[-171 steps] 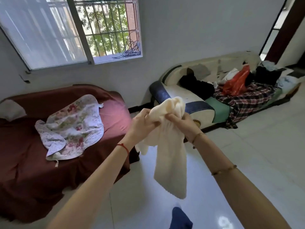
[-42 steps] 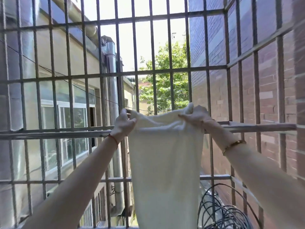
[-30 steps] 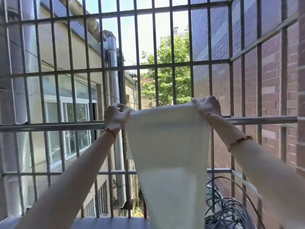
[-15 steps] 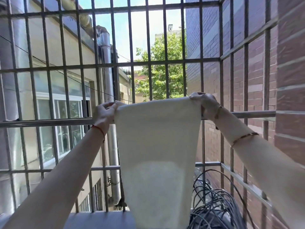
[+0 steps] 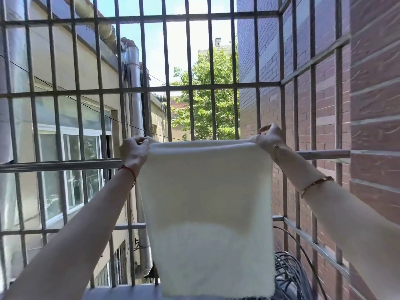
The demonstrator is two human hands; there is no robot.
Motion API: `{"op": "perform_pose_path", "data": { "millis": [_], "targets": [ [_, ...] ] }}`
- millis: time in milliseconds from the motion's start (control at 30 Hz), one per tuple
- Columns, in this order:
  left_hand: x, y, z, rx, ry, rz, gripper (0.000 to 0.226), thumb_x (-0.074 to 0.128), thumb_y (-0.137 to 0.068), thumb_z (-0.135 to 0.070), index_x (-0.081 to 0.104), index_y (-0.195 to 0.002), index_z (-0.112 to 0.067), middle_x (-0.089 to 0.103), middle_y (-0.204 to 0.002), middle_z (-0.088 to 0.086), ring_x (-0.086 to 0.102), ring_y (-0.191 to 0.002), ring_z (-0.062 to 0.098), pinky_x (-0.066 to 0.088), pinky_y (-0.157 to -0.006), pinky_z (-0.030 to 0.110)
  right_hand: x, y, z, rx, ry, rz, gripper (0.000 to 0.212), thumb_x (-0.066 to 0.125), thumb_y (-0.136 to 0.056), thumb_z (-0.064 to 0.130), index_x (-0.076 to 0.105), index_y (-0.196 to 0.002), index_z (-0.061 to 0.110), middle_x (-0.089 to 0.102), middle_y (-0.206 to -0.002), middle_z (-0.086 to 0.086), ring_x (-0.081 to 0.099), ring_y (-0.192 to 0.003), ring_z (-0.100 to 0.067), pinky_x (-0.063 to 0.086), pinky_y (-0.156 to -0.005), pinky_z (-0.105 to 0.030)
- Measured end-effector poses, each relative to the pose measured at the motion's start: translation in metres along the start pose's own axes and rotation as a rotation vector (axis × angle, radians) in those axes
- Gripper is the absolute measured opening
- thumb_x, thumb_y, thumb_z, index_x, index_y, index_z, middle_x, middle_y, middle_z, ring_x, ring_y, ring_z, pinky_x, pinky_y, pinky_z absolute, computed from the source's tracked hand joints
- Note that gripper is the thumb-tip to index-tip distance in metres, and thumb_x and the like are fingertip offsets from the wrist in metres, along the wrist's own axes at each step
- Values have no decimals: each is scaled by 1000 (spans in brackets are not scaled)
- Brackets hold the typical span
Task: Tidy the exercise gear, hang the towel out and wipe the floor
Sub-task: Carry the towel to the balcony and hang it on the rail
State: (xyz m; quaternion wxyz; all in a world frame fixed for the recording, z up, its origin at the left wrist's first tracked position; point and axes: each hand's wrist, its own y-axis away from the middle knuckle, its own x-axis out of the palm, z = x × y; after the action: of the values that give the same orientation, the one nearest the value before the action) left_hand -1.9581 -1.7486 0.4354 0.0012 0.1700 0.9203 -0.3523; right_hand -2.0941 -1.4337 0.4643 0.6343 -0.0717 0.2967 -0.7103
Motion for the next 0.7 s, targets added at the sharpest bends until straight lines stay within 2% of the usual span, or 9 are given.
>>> {"op": "perform_pose_path", "data": {
  "millis": [100, 167, 233, 300, 400, 500, 600, 700],
  "targets": [
    [2, -3, 6, 34, -91, 46, 31, 68, -90, -22, 67, -112, 0, 69, -109, 15, 60, -84, 19, 45, -60, 15, -3, -1, -1, 115, -67, 4, 51, 70, -85, 21, 39, -123, 9, 49, -109, -8, 55, -103, -25, 51, -92, -42],
    [3, -4, 12, 52, -154, 62, 33, 74, -85, -24, 63, -108, -2, 68, -106, 15, 60, -83, 21, 50, -67, 23, -3, 0, -2, 151, -88, -7, 52, 70, -85, 22, 38, -123, 8, 52, -117, -12, 56, -108, -28, 50, -94, -43],
    [3, -3, 14, 61, -231, 42, 44, 79, -80, -27, 56, -109, -3, 66, -105, 16, 61, -87, 26, 51, -75, 32, 0, 1, -3, 138, -54, -58, 53, 68, -86, 15, 36, -128, 6, 51, -123, -13, 54, -113, -30, 49, -94, -39],
    [5, 0, 13, 105, -337, 27, 56, 82, -77, -31, 51, -113, -1, 64, -104, 18, 63, -92, 33, 54, -77, 39, 3, 4, -5, 63, 42, -97, 47, 64, -87, 8, 38, -126, 7, 53, -122, -12, 55, -110, -28, 49, -88, -35],
    [6, 8, 13, 158, -474, -9, 65, 79, -79, -39, 47, -119, 1, 58, -111, 21, 62, -97, 37, 54, -78, 45, 7, 14, -9, -91, 276, -125, 31, 59, -85, 1, 52, -114, 9, 60, -106, -8, 56, -92, -22, 46, -74, -31],
    [4, 17, 19, 189, -486, -65, 64, 72, -84, -44, 44, -118, 2, 51, -116, 24, 59, -96, 38, 53, -75, 46, 15, 27, -19, -285, 413, -214, 24, 60, -83, 2, 59, -106, 10, 65, -96, -6, 61, -90, -25, 48, -73, -31],
    [-1, 31, 32, 255, -361, -142, 50, 66, -89, -43, 46, -109, -1, 55, -105, 21, 59, -89, 37, 52, -72, 46, 23, 34, -39, -507, 366, -296, 18, 63, -82, 7, 61, -100, 7, 66, -94, -10, 60, -91, -28, 51, -83, -41],
    [-4, 55, 46, 260, -211, -162, 42, 64, -90, -37, 46, -105, -2, 57, -93, 15, 54, -76, 28, 43, -63, 37, 25, 50, -59, -567, 211, -394, 17, 66, -83, 10, 57, -96, 4, 60, -92, -11, 55, -84, -23, 48, -75, -30]
  ]
}}
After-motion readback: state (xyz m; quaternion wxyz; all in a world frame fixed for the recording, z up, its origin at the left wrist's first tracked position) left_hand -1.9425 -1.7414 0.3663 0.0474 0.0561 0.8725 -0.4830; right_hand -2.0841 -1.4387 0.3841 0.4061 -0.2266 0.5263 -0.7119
